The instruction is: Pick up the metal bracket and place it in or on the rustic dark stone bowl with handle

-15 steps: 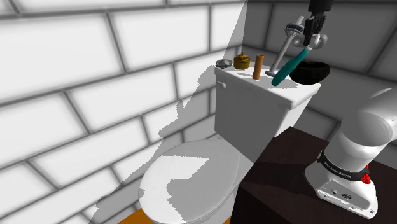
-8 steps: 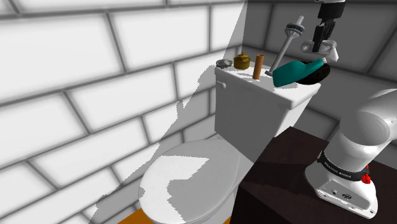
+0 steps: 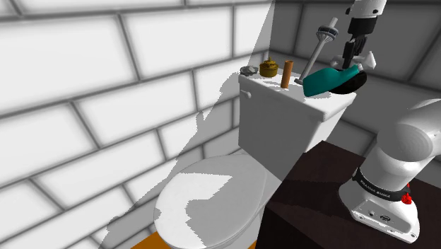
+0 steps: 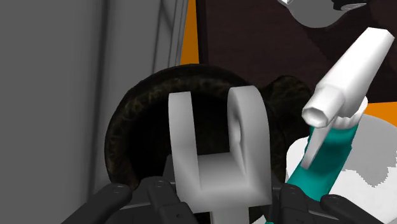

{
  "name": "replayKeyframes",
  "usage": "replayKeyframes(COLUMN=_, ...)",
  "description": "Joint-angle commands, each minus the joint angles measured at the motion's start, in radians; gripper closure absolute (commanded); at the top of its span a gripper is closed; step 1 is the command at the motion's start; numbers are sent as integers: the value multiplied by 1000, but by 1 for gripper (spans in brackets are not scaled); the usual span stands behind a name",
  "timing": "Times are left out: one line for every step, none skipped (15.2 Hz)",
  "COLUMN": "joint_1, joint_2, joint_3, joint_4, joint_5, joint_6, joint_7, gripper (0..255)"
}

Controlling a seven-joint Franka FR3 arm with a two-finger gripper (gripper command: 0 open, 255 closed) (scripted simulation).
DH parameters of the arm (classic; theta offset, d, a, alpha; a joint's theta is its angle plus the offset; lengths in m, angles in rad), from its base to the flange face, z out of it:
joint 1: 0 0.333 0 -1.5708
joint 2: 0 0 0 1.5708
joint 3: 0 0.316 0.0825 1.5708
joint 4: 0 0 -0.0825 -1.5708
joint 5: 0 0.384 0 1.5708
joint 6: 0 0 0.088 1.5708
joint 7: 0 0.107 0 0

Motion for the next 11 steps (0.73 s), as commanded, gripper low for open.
replayKeyframes(joint_1=-1, joint_2=0, joint_3=-3, joint_4=-14, joint_5=-2, joint_6=15, joint_7=1, gripper=255)
replayKeyframes(joint_1=-1, joint_2=0, joint_3=-3, joint_4=-14, joint_5=-2, joint_6=15, joint_7=1, gripper=255)
replayKeyframes(joint_1=-1, joint_2=0, joint_3=-3, joint_4=-14, joint_5=-2, joint_6=15, joint_7=1, gripper=255)
replayKeyframes(joint_1=-1, joint_2=0, joint_3=-3, joint_4=-14, joint_5=-2, joint_6=15, joint_7=1, gripper=255)
replayKeyframes(joint_1=-1, joint_2=0, joint_3=-3, joint_4=-14, joint_5=-2, joint_6=15, joint_7=1, gripper=255)
replayKeyframes(joint_1=-1, joint_2=0, joint_3=-3, joint_4=-14, joint_5=-2, joint_6=15, joint_7=1, gripper=255)
replayKeyframes(joint_1=-1, joint_2=0, joint_3=-3, joint_4=-14, joint_5=-2, joint_6=15, joint_7=1, gripper=255)
replayKeyframes(joint_1=-1, joint_2=0, joint_3=-3, joint_4=-14, joint_5=-2, joint_6=15, joint_7=1, gripper=0)
replayKeyframes(joint_1=-1, joint_2=0, joint_3=-3, joint_4=-14, joint_5=-2, joint_6=15, joint_7=1, gripper=0)
replayKeyframes(joint_1=-1, joint_2=0, joint_3=-3, joint_4=-14, joint_5=-2, joint_6=15, joint_7=1, gripper=0)
replayKeyframes(joint_1=-1, joint_2=0, joint_3=-3, joint_4=-14, joint_5=-2, joint_6=15, joint_7=1, gripper=0)
